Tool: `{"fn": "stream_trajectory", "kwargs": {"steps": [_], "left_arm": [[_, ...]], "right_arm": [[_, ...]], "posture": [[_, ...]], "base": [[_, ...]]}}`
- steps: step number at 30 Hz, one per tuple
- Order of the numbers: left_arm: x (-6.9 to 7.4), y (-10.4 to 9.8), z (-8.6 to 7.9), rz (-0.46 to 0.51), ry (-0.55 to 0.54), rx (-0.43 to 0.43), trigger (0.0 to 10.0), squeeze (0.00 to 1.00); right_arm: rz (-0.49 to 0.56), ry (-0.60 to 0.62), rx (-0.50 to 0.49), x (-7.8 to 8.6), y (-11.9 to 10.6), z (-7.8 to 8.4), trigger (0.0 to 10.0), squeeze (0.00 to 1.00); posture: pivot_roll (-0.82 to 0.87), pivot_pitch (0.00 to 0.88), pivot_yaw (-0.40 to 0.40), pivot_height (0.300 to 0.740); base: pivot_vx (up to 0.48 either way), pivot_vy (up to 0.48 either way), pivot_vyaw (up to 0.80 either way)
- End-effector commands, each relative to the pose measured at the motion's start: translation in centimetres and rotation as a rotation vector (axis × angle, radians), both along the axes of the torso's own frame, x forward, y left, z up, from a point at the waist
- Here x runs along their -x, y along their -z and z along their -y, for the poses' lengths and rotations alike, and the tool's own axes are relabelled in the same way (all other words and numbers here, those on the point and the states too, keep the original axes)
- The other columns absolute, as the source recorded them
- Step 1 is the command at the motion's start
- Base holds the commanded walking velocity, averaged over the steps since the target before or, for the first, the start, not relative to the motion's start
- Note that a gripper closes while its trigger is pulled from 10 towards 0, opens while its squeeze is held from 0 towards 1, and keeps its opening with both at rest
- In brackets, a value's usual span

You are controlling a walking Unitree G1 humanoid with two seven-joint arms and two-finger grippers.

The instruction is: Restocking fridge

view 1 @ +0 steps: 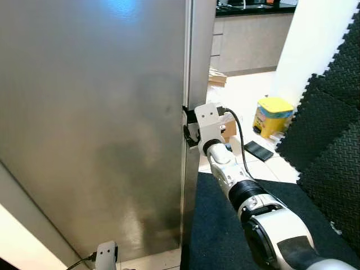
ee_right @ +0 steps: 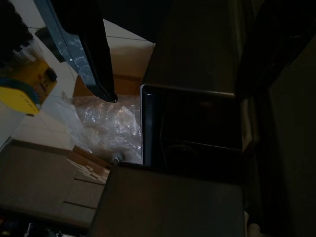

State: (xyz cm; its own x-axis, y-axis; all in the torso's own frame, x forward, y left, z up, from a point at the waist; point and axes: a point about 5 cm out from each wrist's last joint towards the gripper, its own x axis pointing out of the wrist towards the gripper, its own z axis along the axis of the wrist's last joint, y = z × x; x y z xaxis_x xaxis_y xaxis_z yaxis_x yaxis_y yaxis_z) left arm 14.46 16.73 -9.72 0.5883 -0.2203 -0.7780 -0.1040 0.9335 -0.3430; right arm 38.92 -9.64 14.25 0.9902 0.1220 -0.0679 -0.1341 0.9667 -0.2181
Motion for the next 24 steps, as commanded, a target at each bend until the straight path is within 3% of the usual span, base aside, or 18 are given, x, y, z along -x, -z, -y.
{"fn": "stream_trajectory", "kwargs": {"steps": [1, 24], "left_arm": [[1.5, 0.6, -0.2, -0.069, 0.015, -0.005, 10.0, 0.0], [1.5, 0.6, -0.1, -0.067, 0.022, -0.004, 10.0, 0.0]], "right_arm": [[-0.105, 0.201, 0.028, 0.4, 2.2, 4.3, 10.0, 0.0], [-0.141, 0.265, 0.051, 0.8, 3.1, 5.8, 10.0, 0.0]], "posture": [[-0.04, 0.002, -0.003, 0.74], [-0.04, 0.005, -0.002, 0.74]], "base": [[0.0, 0.0, 0.0], [0.0, 0.0, 0.0]]}}
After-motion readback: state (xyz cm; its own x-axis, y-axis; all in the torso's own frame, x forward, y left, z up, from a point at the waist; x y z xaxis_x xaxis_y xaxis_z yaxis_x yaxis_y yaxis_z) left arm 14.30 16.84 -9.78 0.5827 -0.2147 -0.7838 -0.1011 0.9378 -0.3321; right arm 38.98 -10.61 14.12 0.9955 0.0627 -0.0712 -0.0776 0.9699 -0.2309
